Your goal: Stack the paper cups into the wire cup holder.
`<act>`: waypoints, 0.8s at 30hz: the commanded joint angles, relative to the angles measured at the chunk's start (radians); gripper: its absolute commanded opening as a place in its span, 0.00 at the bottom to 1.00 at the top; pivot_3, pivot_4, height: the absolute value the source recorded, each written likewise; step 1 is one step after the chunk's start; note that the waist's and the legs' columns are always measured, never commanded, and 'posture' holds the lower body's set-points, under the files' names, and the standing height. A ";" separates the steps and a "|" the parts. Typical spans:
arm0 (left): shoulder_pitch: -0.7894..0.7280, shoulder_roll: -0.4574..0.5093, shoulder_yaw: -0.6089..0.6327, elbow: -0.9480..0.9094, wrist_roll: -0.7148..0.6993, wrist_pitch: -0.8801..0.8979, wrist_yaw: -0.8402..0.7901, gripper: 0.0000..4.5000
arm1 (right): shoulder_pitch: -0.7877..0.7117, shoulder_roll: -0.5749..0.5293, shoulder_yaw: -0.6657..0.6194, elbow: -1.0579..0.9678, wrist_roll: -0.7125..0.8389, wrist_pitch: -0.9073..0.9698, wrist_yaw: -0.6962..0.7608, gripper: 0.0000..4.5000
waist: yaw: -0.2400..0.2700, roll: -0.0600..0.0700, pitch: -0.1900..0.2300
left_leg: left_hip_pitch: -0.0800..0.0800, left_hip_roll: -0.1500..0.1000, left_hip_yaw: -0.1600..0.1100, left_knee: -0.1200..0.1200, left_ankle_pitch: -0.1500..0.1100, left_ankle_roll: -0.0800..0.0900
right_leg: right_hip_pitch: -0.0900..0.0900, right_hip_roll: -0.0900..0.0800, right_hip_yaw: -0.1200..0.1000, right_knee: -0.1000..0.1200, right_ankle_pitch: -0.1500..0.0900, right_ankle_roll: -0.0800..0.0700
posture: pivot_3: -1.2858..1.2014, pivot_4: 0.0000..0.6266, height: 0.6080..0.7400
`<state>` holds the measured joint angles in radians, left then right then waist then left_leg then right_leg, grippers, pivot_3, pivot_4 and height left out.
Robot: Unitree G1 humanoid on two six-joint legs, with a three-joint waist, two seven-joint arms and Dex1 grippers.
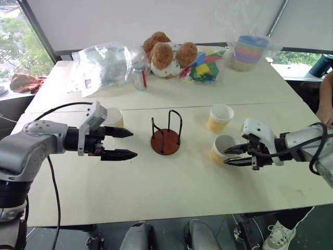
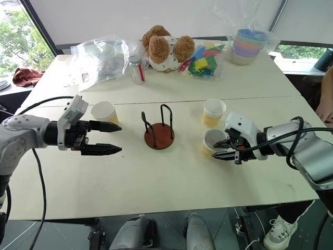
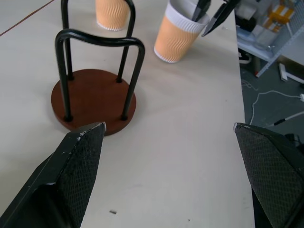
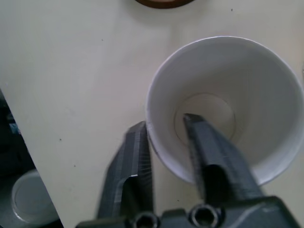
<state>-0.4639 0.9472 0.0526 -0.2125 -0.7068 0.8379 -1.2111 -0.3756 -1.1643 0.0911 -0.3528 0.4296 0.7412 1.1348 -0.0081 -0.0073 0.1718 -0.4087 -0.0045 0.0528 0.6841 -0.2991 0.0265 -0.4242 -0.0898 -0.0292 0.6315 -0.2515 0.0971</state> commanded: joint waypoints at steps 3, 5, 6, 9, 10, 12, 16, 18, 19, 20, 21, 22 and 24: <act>0.003 0.013 0.032 -0.001 0.006 -0.018 0.008 1.00 | -0.056 0.008 -0.030 -0.048 0.037 0.020 0.029 0.01 | -0.001 0.000 0.000 | 0.000 0.000 0.000 0.000 0.000 0.000 | 0.000 0.000 0.000 0.000 0.000 0.000 | 0.52 0.24 1.00; 0.002 0.012 0.032 0.002 0.011 -0.022 0.009 1.00 | -0.133 0.031 -0.031 -0.043 0.047 0.032 0.025 0.01 | -0.002 0.000 0.000 | 0.000 0.000 0.000 0.000 0.000 0.000 | 0.000 0.000 0.000 0.000 0.000 0.000 | 0.52 0.24 1.00; 0.002 0.013 0.031 0.004 0.012 -0.024 0.009 1.00 | -0.187 0.042 -0.027 -0.032 0.048 0.035 0.027 0.01 | -0.006 0.001 0.000 | 0.000 0.000 0.000 0.000 0.000 0.000 | 0.000 0.000 0.000 0.000 0.000 0.000 | 0.52 0.24 1.00; 0.002 0.016 0.031 0.013 0.019 -0.031 0.005 1.00 | -0.419 0.080 0.016 0.040 0.014 0.006 0.063 0.01 | -0.009 0.002 0.001 | 0.000 0.000 0.000 0.000 0.000 -0.001 | -0.001 0.000 0.000 0.001 0.000 0.000 | 0.52 0.24 1.00; 0.000 0.017 0.031 0.017 0.022 -0.034 0.004 1.00 | -0.504 0.100 0.034 0.074 0.000 -0.006 0.079 0.01 | -0.008 0.002 0.001 | 0.000 0.000 0.000 0.000 0.000 -0.001 | -0.001 0.000 0.000 0.001 0.000 0.000 | 0.52 0.24 1.00; -0.004 0.017 0.029 0.028 0.029 -0.043 0.004 1.00 | -0.650 0.147 0.071 0.135 -0.018 -0.035 0.120 0.01 | -0.007 0.002 0.001 | 0.000 0.000 0.000 -0.001 0.001 -0.001 | -0.002 0.000 0.000 0.001 0.000 0.000 | 0.52 0.24 1.00; -0.004 0.014 0.031 0.037 0.033 -0.054 0.007 1.00 | -0.805 0.259 0.140 0.214 -0.036 -0.101 0.203 0.01 | -0.003 0.001 0.001 | -0.001 0.001 -0.001 -0.002 0.001 -0.001 | -0.002 0.000 -0.001 0.001 0.000 0.000 | 0.52 0.24 1.00; -0.001 0.011 0.034 0.036 0.033 -0.057 0.013 1.00 | -0.819 0.304 0.171 0.230 -0.046 -0.134 0.237 0.01 | -0.002 0.001 0.001 | -0.002 0.000 -0.001 -0.001 0.001 -0.001 | -0.002 0.000 -0.001 0.000 0.000 0.000 | 0.52 0.24 1.00; 0.001 0.009 0.035 0.034 0.033 -0.057 0.017 1.00 | -0.822 0.322 0.187 0.239 -0.055 -0.153 0.253 0.01 | -0.003 0.001 0.001 | -0.002 -0.001 0.000 -0.001 0.001 -0.001 | -0.002 -0.001 -0.001 0.000 0.000 0.000 | 0.52 0.24 1.00; 0.004 0.007 0.037 0.030 0.032 -0.058 0.020 1.00 | -0.824 0.340 0.204 0.253 -0.069 -0.176 0.266 0.01 | -0.003 0.001 0.001 | -0.002 -0.001 0.000 0.000 0.001 -0.001 | -0.002 -0.002 -0.001 0.000 0.000 0.000 | 0.52 0.24 1.00; 0.008 0.004 0.039 0.026 0.031 -0.056 0.024 1.00 | -0.825 0.354 0.219 0.271 -0.084 -0.200 0.282 0.01 | -0.003 0.001 0.001 | -0.002 -0.002 0.001 0.000 0.000 -0.001 | -0.002 -0.002 -0.001 0.001 0.000 0.000 | 0.52 0.24 1.00; 0.011 0.001 0.041 0.022 0.029 -0.055 0.028 1.00 | -0.825 0.364 0.228 0.287 -0.097 -0.220 0.294 0.01 | -0.002 0.001 0.001 | -0.002 -0.002 0.001 0.000 0.001 -0.001 | -0.002 -0.002 -0.001 0.001 0.000 0.000 | 0.52 0.24 1.00; 0.025 -0.006 0.051 0.009 0.023 -0.052 0.039 1.00 | -0.832 0.388 0.249 0.343 -0.130 -0.265 0.313 0.01 | -0.003 0.001 0.001 | -0.002 -0.002 0.000 0.000 0.001 -0.001 | -0.002 -0.002 -0.001 0.001 0.000 0.000 | 0.52 0.24 1.00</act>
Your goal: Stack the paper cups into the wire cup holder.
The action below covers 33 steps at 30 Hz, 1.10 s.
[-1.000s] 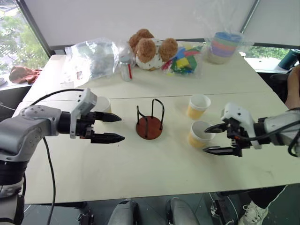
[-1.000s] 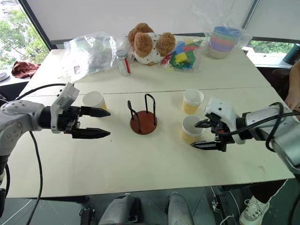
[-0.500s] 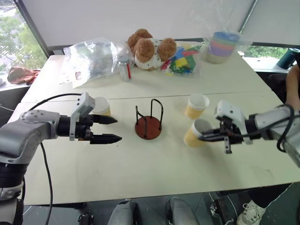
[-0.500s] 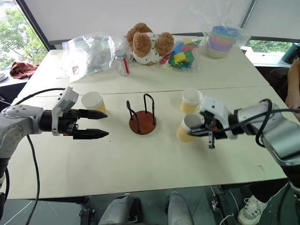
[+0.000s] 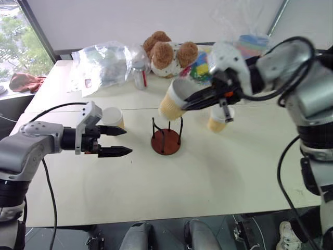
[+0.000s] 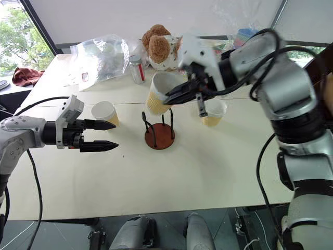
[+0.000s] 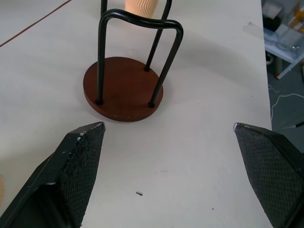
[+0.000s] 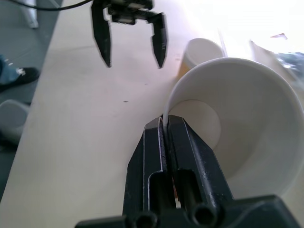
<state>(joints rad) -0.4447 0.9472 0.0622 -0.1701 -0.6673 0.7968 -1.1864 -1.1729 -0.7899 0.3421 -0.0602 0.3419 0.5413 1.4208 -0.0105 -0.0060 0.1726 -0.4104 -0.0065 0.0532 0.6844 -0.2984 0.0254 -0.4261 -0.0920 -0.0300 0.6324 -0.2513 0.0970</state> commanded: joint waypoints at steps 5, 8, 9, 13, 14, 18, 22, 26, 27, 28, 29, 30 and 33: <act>0.063 -0.023 0.071 -0.067 -0.032 -0.001 0.050 1.00 | -0.062 0.071 0.037 0.171 -0.124 -0.165 0.059 0.01 | -0.005 0.000 0.000 | 0.000 0.000 0.000 0.000 0.002 -0.004 | 0.000 0.000 0.000 0.000 0.000 0.000 | 0.52 0.24 1.00; 0.076 -0.028 0.085 -0.079 -0.046 0.006 0.066 1.00 | -0.075 0.090 0.059 0.208 -0.154 -0.193 0.102 0.01 | -0.005 0.000 0.000 | 0.000 0.001 0.000 -0.001 0.003 -0.005 | -0.001 0.001 0.000 0.000 0.000 0.000 | 0.52 0.24 1.00; 0.081 -0.031 0.088 -0.082 -0.049 0.007 0.072 1.00 | -0.080 0.097 0.064 0.219 -0.162 -0.199 0.114 0.01 | -0.005 0.000 0.000 | 0.000 0.001 0.000 -0.001 0.003 -0.005 | -0.001 0.001 0.000 0.001 0.000 0.000 | 0.52 0.24 1.00; 0.097 -0.043 0.086 -0.093 -0.054 0.004 0.089 1.00 | -0.091 0.120 0.075 0.246 -0.182 -0.214 0.151 0.01 | -0.001 0.000 0.000 | 0.000 0.001 0.000 -0.001 0.003 -0.005 | -0.001 0.000 0.000 0.001 0.000 0.000 | 0.52 0.24 1.00; 0.101 -0.047 0.084 -0.096 -0.054 0.003 0.093 1.00 | -0.092 0.126 0.078 0.252 -0.188 -0.218 0.159 0.01 | -0.001 0.000 0.000 | 0.000 0.001 0.000 0.000 0.003 -0.005 | 0.000 0.000 0.000 0.001 0.000 0.000 | 0.52 0.24 1.00; 0.104 -0.057 0.081 -0.100 -0.055 0.001 0.103 1.00 | -0.096 0.142 0.086 0.267 -0.213 -0.231 0.185 0.06 | -0.004 0.000 0.000 | 0.000 0.000 0.000 0.000 0.003 -0.006 | 0.000 0.000 0.000 0.001 0.000 0.000 | 0.52 0.24 1.00; 0.099 -0.059 0.078 -0.092 -0.053 -0.005 0.106 1.00 | -0.096 0.157 0.080 0.277 -0.233 -0.244 0.179 0.42 | -0.004 0.000 0.000 | 0.000 0.000 0.000 -0.001 0.003 -0.006 | -0.001 0.000 0.000 0.001 0.000 0.000 | 0.52 0.24 1.00; 0.094 -0.061 0.076 -0.091 -0.052 -0.009 0.106 1.00 | -0.099 0.159 0.053 0.274 -0.239 -0.240 0.150 0.65 | -0.003 0.000 0.000 | 0.000 0.000 0.000 -0.001 0.003 -0.006 | -0.001 0.000 0.000 0.001 0.000 0.000 | 0.52 0.24 1.00; 0.093 -0.061 0.076 -0.091 -0.052 -0.009 0.106 1.00 | -0.099 0.154 0.045 0.270 -0.238 -0.235 0.146 0.65 | -0.003 0.000 0.000 | 0.000 0.000 0.000 -0.001 0.003 -0.006 | -0.001 0.000 0.000 0.001 0.000 0.000 | 0.52 0.24 1.00; 0.088 -0.060 0.077 -0.092 -0.054 -0.008 0.104 1.00 | -0.099 0.133 0.024 0.268 -0.239 -0.228 0.134 0.65 | -0.003 0.000 0.000 | 0.000 0.000 0.000 -0.001 0.003 -0.006 | -0.001 0.000 0.000 0.001 0.000 0.000 | 0.52 0.24 1.00; 0.082 -0.059 0.082 -0.094 -0.060 -0.004 0.102 1.00 | -0.097 0.106 0.002 0.269 -0.243 -0.220 0.120 0.65 | -0.001 0.000 0.000 | 0.000 0.000 0.000 -0.001 0.003 -0.006 | -0.001 0.000 0.000 0.001 0.000 0.000 | 0.52 0.24 1.00; 0.074 -0.057 0.090 -0.095 -0.071 0.002 0.100 1.00 | -0.091 0.073 -0.019 0.271 -0.250 -0.213 0.108 0.65 | 0.002 0.000 0.000 | 0.000 0.000 0.000 -0.001 0.003 -0.006 | -0.001 0.000 0.000 0.001 0.000 0.000 | 0.52 0.24 1.00; 0.039 -0.043 0.110 -0.097 -0.106 0.022 0.086 1.00 | -0.029 -0.048 -0.067 0.276 -0.279 -0.198 0.073 0.65 | 0.009 0.000 0.000 | 0.000 -0.001 -0.001 -0.001 0.003 -0.006 | 0.000 -0.003 -0.001 0.001 0.000 0.000 | 0.52 0.24 1.00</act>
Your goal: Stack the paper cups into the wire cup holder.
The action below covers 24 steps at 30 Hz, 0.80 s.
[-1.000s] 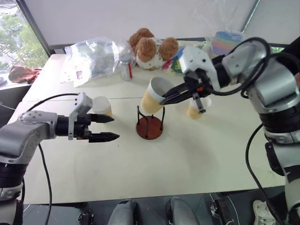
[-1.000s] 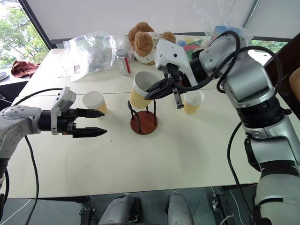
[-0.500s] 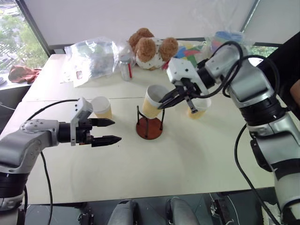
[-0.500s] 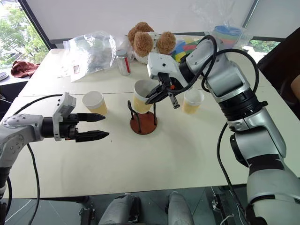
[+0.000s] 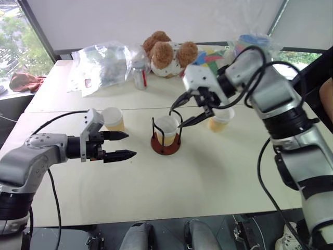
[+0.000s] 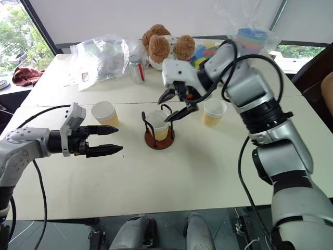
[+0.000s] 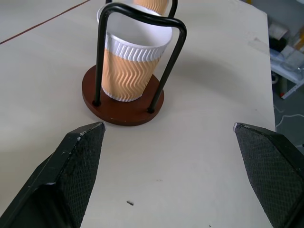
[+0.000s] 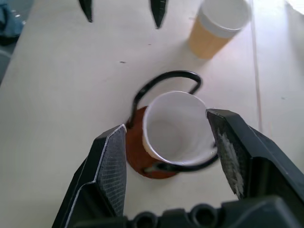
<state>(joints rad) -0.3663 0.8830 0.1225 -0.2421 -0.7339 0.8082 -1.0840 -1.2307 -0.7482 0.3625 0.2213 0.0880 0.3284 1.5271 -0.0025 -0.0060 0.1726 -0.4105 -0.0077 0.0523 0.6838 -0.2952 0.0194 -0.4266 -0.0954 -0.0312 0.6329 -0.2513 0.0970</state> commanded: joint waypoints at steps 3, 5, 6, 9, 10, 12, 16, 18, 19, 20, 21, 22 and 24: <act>-0.095 0.045 0.040 -0.028 -0.059 0.025 -0.046 1.00 | 0.137 -0.179 -0.126 0.016 -0.053 0.016 -0.091 0.65 | 0.006 -0.002 -0.001 | 0.000 0.000 0.000 0.000 0.000 0.000 | 0.001 -0.001 0.000 -0.001 0.000 0.000 | 0.52 0.24 1.00; -0.123 0.058 0.023 -0.031 -0.063 0.029 -0.065 1.00 | 0.190 -0.198 -0.135 0.033 -0.075 -0.005 -0.124 0.65 | 0.003 -0.002 -0.001 | 0.000 0.000 0.001 0.000 0.000 0.000 | 0.001 -0.001 0.000 -0.001 0.000 0.000 | 0.52 0.24 1.00; -0.135 0.066 0.012 -0.032 -0.058 0.027 -0.076 1.00 | 0.209 -0.199 -0.139 0.044 -0.082 -0.012 -0.140 0.65 | -0.003 -0.001 -0.001 | 0.001 0.000 0.002 0.000 0.000 0.000 | 0.001 -0.001 0.000 -0.001 0.000 0.000 | 0.52 0.24 1.00; -0.160 0.101 -0.029 -0.028 -0.003 -0.002 -0.112 1.00 | 0.235 -0.189 -0.148 0.084 -0.096 -0.028 -0.178 0.65 | -0.018 0.001 0.001 | 0.001 0.000 0.003 0.000 0.000 0.000 | 0.000 0.001 0.001 0.001 0.000 0.000 | 0.52 0.24 1.00; -0.175 0.101 -0.033 -0.019 0.000 -0.005 -0.115 1.00 | 0.236 -0.184 -0.150 0.090 -0.093 -0.025 -0.185 0.65 | -0.020 0.002 0.001 | 0.001 0.001 0.003 0.000 0.000 0.000 | 0.000 0.002 0.001 0.001 0.000 0.000 | 0.52 0.24 1.00; -0.205 0.095 -0.031 -0.003 -0.008 -0.001 -0.116 1.00 | 0.239 -0.173 -0.150 0.099 -0.091 -0.025 -0.194 0.65 | -0.017 0.002 0.001 | 0.001 0.002 0.003 -0.001 0.000 0.000 | 0.000 0.005 0.001 0.001 0.000 0.000 | 0.52 0.24 1.00; -0.205 0.107 -0.049 0.007 0.020 -0.015 -0.134 1.00 | 0.245 -0.148 -0.143 0.116 -0.088 -0.030 -0.200 0.65 | -0.012 0.002 0.001 | 0.001 0.003 0.003 0.000 0.000 0.000 | 0.000 0.006 0.002 0.001 0.000 0.000 | 0.52 0.24 1.00; -0.191 0.108 -0.049 0.020 0.029 -0.018 -0.138 1.00 | 0.245 -0.130 -0.137 0.131 -0.085 -0.026 -0.193 0.65 | -0.012 0.002 0.001 | 0.001 0.003 0.003 0.000 0.000 0.000 | 0.000 0.006 0.002 0.001 0.000 0.000 | 0.52 0.24 1.00; -0.184 0.109 -0.048 0.028 0.035 -0.021 -0.138 1.00 | 0.247 -0.121 -0.129 0.140 -0.087 -0.028 -0.186 0.65 | -0.012 0.002 0.001 | 0.001 0.003 0.003 0.000 0.000 0.000 | 0.000 0.006 0.002 0.001 0.000 0.000 | 0.52 0.24 1.00; -0.180 0.109 -0.046 0.034 0.039 -0.023 -0.139 1.00 | 0.250 -0.113 -0.122 0.154 -0.093 -0.033 -0.184 0.65 | -0.012 0.002 0.001 | 0.001 0.003 0.003 0.000 0.000 0.000 | 0.000 0.006 0.002 0.001 0.000 0.000 | 0.52 0.24 1.00; -0.177 0.109 -0.044 0.036 0.041 -0.024 -0.139 1.00 | 0.252 -0.107 -0.115 0.167 -0.100 -0.040 -0.182 0.65 | -0.011 0.002 0.001 | 0.001 0.003 0.003 0.000 0.000 0.000 | 0.000 0.006 0.002 0.001 0.000 0.000 | 0.52 0.24 1.00; -0.173 0.109 -0.042 0.036 0.043 -0.024 -0.139 1.00 | 0.253 -0.101 -0.109 0.186 -0.109 -0.052 -0.182 0.65 | -0.010 0.002 0.001 | 0.001 0.003 0.003 0.000 0.000 0.000 | 0.000 0.006 0.002 0.001 0.000 0.000 | 0.52 0.24 1.00; -0.159 0.114 -0.043 0.036 0.053 -0.029 -0.141 1.00 | 0.247 -0.087 -0.099 0.228 -0.125 -0.075 -0.186 0.60 | -0.009 0.002 0.001 | 0.001 0.003 0.003 0.000 0.000 0.000 | 0.000 0.006 0.002 0.001 0.000 0.000 | 0.52 0.24 1.00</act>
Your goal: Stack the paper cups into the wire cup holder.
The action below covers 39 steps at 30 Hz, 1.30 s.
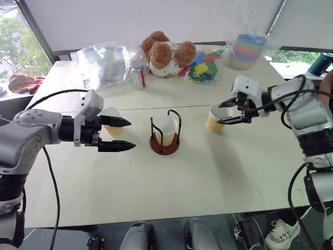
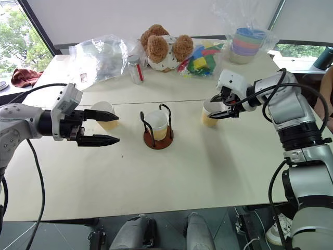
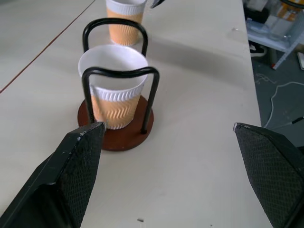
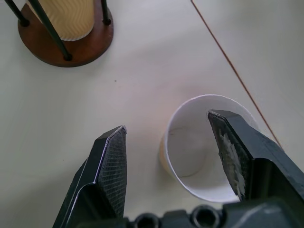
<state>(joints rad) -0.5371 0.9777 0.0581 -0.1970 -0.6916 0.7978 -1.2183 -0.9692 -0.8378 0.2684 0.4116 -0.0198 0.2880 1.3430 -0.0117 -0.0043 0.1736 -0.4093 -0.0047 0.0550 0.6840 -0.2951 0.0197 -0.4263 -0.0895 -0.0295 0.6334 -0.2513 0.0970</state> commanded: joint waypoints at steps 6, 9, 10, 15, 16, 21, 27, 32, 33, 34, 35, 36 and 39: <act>0.039 0.020 0.039 -0.023 0.016 -0.017 0.002 1.00 | -0.045 0.035 -0.002 0.152 -0.044 -0.092 -0.003 0.01 | -0.002 0.000 0.000 | 0.000 0.000 0.000 0.000 0.000 0.000 | 0.000 0.000 0.000 0.000 0.000 0.000 | 0.52 0.24 1.00; 0.040 0.017 0.044 -0.027 0.016 -0.015 0.008 1.00 | -0.057 0.041 -0.003 0.182 -0.055 -0.114 -0.001 0.01 | -0.003 0.000 0.000 | 0.000 0.000 0.000 0.000 0.000 0.000 | 0.000 0.000 0.000 0.000 0.000 0.000 | 0.52 0.24 1.00; 0.039 0.016 0.044 -0.027 0.016 -0.016 0.009 1.00 | -0.062 0.044 -0.004 0.189 -0.057 -0.116 -0.001 0.01 | -0.003 0.000 0.000 | 0.000 0.000 0.000 0.000 0.000 0.000 | 0.000 0.000 0.000 0.000 0.000 0.000 | 0.52 0.24 1.00; 0.034 0.017 0.043 -0.008 0.025 -0.029 0.006 1.00 | -0.129 0.048 -0.025 0.165 -0.047 -0.129 0.007 0.01 | -0.003 0.000 0.000 | 0.000 0.000 0.000 0.000 0.000 0.000 | 0.000 0.000 0.000 0.000 0.000 0.000 | 0.52 0.24 1.00; 0.033 0.019 0.043 -0.003 0.027 -0.031 0.004 1.00 | -0.158 0.050 -0.031 0.139 -0.036 -0.119 0.021 0.01 | -0.003 0.001 0.000 | 0.000 0.000 0.000 0.000 0.000 0.000 | 0.000 0.000 0.000 0.000 0.000 0.000 | 0.52 0.24 1.00; 0.024 0.026 0.035 0.024 0.041 -0.045 -0.009 1.00 | -0.311 0.078 -0.033 -0.012 0.023 -0.063 0.116 0.01 | -0.007 0.003 0.002 | 0.000 0.001 0.000 -0.001 0.000 -0.001 | -0.002 0.001 0.000 0.001 0.000 0.000 | 0.52 0.24 1.00; 0.034 0.015 0.031 0.026 0.051 -0.059 -0.006 1.00 | -0.357 0.146 -0.020 -0.222 0.150 0.065 0.217 0.01 | 0.000 0.003 0.002 | 0.000 0.000 -0.001 0.000 0.000 -0.001 | 0.000 0.000 -0.001 0.001 0.000 0.000 | 0.52 0.24 1.00; 0.051 0.009 0.044 0.008 0.041 -0.055 0.008 1.00 | -0.299 0.173 0.015 -0.305 0.180 0.097 0.239 0.01 | 0.001 0.001 0.001 | 0.000 0.000 -0.002 0.001 0.000 -0.001 | 0.000 -0.001 -0.001 0.001 0.000 0.000 | 0.52 0.24 1.00; 0.058 0.008 0.048 0.003 0.038 -0.053 0.012 1.00 | -0.293 0.177 0.018 -0.313 0.186 0.104 0.239 0.01 | 0.000 0.001 0.001 | 0.000 0.000 -0.002 0.001 0.000 -0.001 | 0.000 -0.001 -0.001 0.001 0.000 0.000 | 0.52 0.24 1.00; 0.062 0.008 0.051 -0.001 0.036 -0.052 0.016 1.00 | -0.288 0.179 0.021 -0.317 0.188 0.107 0.238 0.01 | -0.001 0.001 0.001 | 0.000 0.000 -0.002 0.001 0.000 -0.001 | 0.000 -0.001 -0.001 0.001 0.000 0.000 | 0.52 0.24 1.00; 0.067 0.007 0.053 -0.005 0.034 -0.050 0.019 1.00 | -0.284 0.183 0.024 -0.317 0.188 0.107 0.237 0.01 | -0.002 0.001 0.001 | 0.000 0.000 -0.002 0.001 0.000 -0.001 | 0.000 -0.001 -0.001 0.001 0.000 0.000 | 0.52 0.24 1.00; 0.070 0.005 0.054 -0.009 0.032 -0.049 0.023 1.00 | -0.279 0.188 0.030 -0.316 0.186 0.105 0.235 0.01 | -0.002 0.001 0.001 | 0.000 0.000 -0.002 0.001 0.000 -0.001 | 0.000 -0.001 -0.001 0.001 0.000 0.000 | 0.52 0.24 1.00; 0.075 0.001 0.057 -0.020 0.026 -0.045 0.034 1.00 | -0.267 0.202 0.049 -0.304 0.175 0.088 0.234 0.01 | -0.002 0.001 0.001 | 0.000 0.000 -0.002 0.000 0.000 -0.001 | 0.000 0.000 -0.001 0.002 0.000 0.000 | 0.52 0.24 1.00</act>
<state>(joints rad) -0.4635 0.9771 0.0698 -0.1903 -0.6468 0.7570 -1.1916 -1.2294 -0.6439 0.3158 0.1301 0.1508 0.3937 1.5784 -0.0140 -0.0033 0.1744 -0.4098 -0.0048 0.0533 0.6842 -0.2950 0.0191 -0.4268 -0.0899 -0.0304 0.6350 -0.2513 0.0970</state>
